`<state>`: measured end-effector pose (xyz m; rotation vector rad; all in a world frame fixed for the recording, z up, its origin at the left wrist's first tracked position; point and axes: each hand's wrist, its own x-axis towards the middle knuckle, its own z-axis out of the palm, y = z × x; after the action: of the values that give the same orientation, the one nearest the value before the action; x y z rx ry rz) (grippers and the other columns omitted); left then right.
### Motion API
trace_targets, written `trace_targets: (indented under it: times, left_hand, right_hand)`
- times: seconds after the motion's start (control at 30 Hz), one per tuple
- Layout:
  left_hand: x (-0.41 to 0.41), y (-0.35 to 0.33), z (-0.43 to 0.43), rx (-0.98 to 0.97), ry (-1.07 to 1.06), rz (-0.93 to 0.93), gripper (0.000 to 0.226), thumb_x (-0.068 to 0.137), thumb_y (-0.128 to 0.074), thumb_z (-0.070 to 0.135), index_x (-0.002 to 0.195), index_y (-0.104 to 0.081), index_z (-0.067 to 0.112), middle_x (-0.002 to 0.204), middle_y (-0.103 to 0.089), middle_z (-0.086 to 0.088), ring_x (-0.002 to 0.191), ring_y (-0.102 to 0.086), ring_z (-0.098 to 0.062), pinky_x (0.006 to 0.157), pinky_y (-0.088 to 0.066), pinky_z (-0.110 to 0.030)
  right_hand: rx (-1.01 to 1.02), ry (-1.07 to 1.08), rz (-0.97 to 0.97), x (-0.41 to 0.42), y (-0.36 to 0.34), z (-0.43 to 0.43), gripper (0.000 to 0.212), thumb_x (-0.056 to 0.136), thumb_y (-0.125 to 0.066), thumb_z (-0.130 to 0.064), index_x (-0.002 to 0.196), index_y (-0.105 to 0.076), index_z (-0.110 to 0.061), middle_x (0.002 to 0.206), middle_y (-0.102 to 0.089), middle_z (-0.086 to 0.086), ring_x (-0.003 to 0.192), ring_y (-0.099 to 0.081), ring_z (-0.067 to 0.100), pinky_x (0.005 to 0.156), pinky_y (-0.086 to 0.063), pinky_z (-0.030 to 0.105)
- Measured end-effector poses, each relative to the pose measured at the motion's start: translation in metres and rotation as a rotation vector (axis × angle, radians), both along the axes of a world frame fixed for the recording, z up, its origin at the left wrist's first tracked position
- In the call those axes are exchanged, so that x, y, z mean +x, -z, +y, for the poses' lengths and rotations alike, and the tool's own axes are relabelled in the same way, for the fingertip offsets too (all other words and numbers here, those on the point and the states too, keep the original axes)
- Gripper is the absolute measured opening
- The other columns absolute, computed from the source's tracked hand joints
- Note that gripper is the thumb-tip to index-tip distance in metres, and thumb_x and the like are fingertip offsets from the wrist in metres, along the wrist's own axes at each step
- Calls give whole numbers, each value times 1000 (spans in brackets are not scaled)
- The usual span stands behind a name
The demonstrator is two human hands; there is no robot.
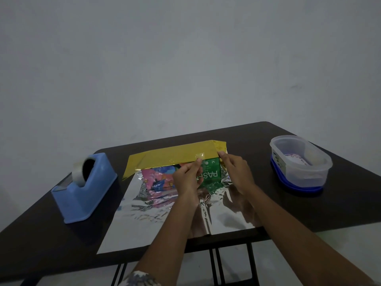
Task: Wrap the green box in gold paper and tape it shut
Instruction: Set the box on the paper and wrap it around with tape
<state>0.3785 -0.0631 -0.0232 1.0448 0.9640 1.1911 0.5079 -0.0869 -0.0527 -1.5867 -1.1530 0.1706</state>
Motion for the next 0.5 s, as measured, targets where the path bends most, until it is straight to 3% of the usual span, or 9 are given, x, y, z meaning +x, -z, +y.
trace_targets:
  times: [0.2,0.27,0.4,0.5]
  left_hand:
    - [3,5,1,-31,9,17,17,85,-68,21,74,-63,8,75,-63,-3,76,-59,-15,72,-53,-30]
    - [3,6,2,-35,2,20,18,85,-68,21,74,-63,7,75,-63,-4,75,-60,-15,69,-54,-29]
    - [4,7,3,-49,-21,19,18,85,-68,21,74,-64,7,75,-64,-6,72,-61,-15,63,-54,-26]
    - [5,6,2,-67,-41,10,19,85,-69,22,74,-63,8,75,-66,-6,71,-63,-17,63,-55,-27]
  right_hand:
    - [12,7,-16,1,0,0,54,98,-35,-45,77,-64,-5,62,-60,7,62,-59,22,58,-42,34]
    - [1,13,-25,0,-2,0,54,99,-36,-45,75,-62,-4,56,-53,0,57,-52,17,56,-36,32]
    - [15,6,-18,1,1,2,57,98,-34,-49,73,-59,-4,60,-57,9,58,-55,23,56,-40,35]
    - [8,10,-15,-1,-1,0,55,98,-35,-47,69,-56,-4,56,-52,4,55,-50,19,56,-37,34]
